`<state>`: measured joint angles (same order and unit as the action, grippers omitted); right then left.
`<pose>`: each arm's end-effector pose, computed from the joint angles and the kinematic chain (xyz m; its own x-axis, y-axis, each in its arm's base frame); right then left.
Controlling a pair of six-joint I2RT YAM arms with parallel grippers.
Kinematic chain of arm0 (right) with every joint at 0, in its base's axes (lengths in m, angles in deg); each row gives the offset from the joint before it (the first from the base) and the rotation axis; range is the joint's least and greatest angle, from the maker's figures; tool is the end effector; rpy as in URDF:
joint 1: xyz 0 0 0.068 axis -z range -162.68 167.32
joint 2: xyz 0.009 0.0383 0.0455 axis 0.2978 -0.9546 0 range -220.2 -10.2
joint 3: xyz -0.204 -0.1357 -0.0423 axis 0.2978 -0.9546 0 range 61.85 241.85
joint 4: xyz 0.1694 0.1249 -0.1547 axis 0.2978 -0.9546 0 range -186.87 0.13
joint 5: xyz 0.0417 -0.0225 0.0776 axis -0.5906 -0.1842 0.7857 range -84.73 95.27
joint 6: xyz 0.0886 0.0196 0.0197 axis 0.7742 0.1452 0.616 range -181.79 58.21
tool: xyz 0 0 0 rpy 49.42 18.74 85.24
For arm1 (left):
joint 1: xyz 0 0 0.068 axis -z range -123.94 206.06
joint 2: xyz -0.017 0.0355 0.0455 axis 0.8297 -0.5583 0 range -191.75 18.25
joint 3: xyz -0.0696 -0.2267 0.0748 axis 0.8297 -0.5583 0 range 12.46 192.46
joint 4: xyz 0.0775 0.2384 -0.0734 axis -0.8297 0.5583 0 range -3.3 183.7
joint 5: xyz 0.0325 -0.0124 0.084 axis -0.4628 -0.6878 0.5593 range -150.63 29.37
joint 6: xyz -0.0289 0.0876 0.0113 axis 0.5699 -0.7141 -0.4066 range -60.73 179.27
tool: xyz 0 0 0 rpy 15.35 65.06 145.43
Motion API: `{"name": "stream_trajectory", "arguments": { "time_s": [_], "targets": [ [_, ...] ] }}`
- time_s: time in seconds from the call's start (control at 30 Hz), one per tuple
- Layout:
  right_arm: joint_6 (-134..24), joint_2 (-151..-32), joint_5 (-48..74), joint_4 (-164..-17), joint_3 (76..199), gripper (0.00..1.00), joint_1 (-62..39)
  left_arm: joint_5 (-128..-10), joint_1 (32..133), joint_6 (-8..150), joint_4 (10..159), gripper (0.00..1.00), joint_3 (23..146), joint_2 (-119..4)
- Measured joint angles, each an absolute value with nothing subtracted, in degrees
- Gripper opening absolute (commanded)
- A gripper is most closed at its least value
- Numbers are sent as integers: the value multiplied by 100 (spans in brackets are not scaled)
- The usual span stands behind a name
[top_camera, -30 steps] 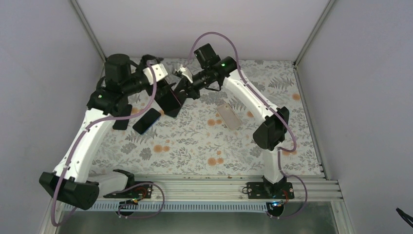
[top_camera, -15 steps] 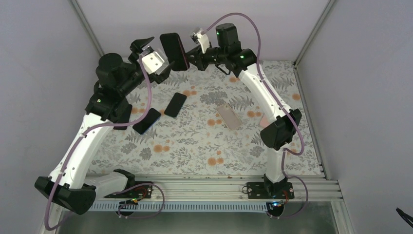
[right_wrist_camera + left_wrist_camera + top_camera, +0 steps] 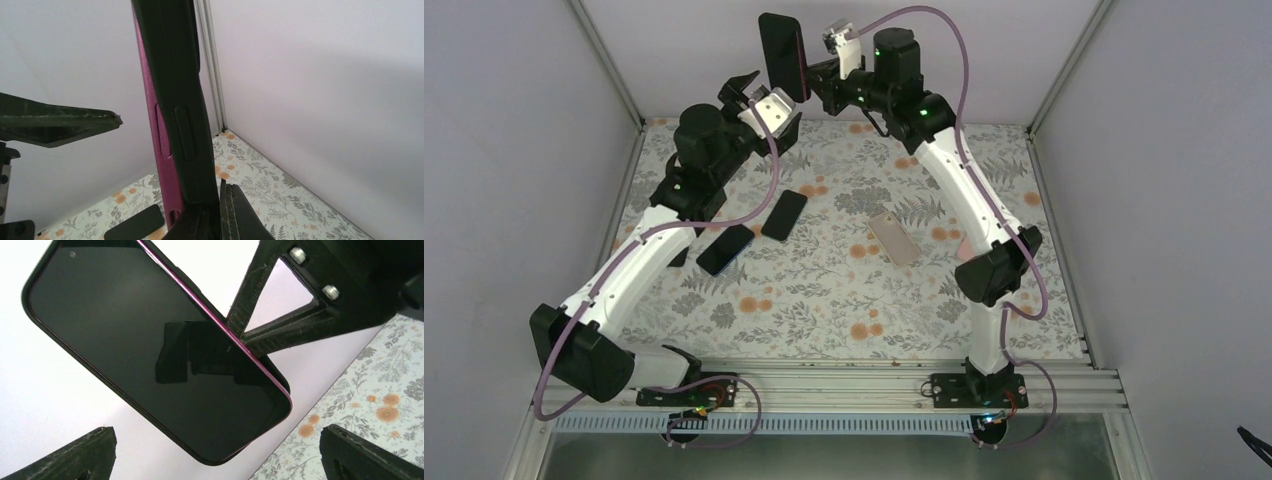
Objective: Take the phone out of the phone case
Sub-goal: Remove the phone case from the phone.
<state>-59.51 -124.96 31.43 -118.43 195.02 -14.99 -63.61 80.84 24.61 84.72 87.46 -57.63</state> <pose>0.3860 0.2877 0.4384 -0.1826 -0.0732 -0.9805 -0.8399 0.5300 0.1168 0.3294 -0.1568 0.4044 0.2793 0.4966 -0.8218 0.3732 0.7324 0.5694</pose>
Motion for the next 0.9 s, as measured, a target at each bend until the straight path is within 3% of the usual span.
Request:
{"name": "stream_trajectory", "arguments": {
  "time_s": [0.23, 0.4, 0.9],
  "targets": [
    [-5881, -12607, 3049, -11823, 19565, 3, -1569, -6221, 8139, 2560, 8057, 100, 8718, -5837],
    [-5853, -12642, 3018, -11821, 19565, 3, -1604, -6213, 8211, 2562, 7967, 92, 8742, -6067],
    [-5805, -12645, 3033, -11819, 19585, 3, -1604, -5601, 8287, 2527, 7589, 91, 8602, -6237]
  ]
}}
